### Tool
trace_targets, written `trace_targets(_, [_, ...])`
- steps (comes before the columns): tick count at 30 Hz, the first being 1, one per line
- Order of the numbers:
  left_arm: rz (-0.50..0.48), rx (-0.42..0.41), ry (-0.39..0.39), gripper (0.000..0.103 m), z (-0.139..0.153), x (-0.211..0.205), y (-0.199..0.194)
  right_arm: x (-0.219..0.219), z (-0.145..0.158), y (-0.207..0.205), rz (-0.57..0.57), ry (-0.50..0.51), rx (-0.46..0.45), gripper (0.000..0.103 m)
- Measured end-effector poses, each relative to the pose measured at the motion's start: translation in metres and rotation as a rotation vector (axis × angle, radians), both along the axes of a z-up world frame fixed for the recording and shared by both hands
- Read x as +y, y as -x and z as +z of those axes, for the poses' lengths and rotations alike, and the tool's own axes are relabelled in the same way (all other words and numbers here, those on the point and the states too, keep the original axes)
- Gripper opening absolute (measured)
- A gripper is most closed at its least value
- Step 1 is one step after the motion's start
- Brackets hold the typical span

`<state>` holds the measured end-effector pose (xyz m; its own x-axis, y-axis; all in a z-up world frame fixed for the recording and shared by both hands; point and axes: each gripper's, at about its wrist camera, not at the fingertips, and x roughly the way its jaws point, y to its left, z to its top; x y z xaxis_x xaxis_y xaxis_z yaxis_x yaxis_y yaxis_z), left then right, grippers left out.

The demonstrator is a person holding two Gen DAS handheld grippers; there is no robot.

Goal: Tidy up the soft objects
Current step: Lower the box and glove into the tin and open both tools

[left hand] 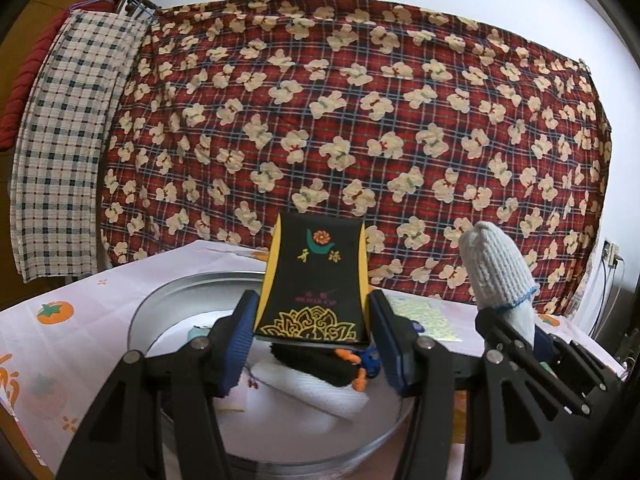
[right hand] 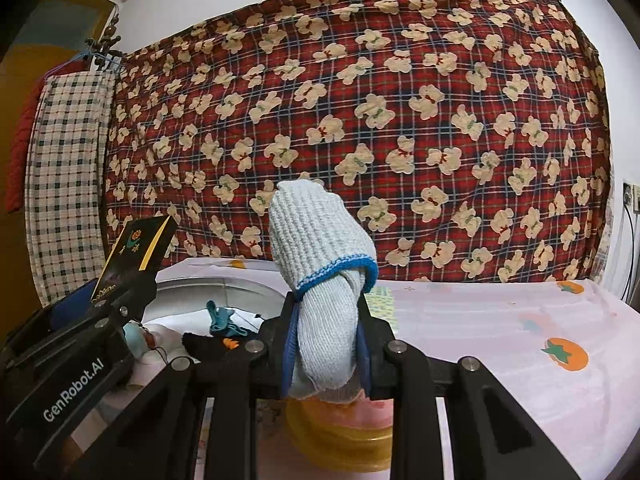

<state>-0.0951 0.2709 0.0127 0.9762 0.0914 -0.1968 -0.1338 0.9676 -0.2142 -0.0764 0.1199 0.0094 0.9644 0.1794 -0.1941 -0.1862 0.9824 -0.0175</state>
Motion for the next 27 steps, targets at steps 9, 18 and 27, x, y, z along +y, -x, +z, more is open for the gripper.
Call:
trace_targets(9, [0.037, 0.001, -0.001, 0.055, 0.000, 0.021, 0.000, 0.028, 0.001, -0.007, 0.037, 0.026, -0.018, 0.027])
trace_targets(18, [0.077, 0.002, 0.008, 0.055, 0.001, 0.042, -0.003, 0.054, 0.008, -0.020, 0.095, 0.034, -0.015, 0.027])
trace_targets(27, [0.143, 0.135, -0.005, 0.055, -0.002, 0.053, -0.032, 0.066, 0.009, -0.051, 0.112, -0.026, 0.075, 0.028])
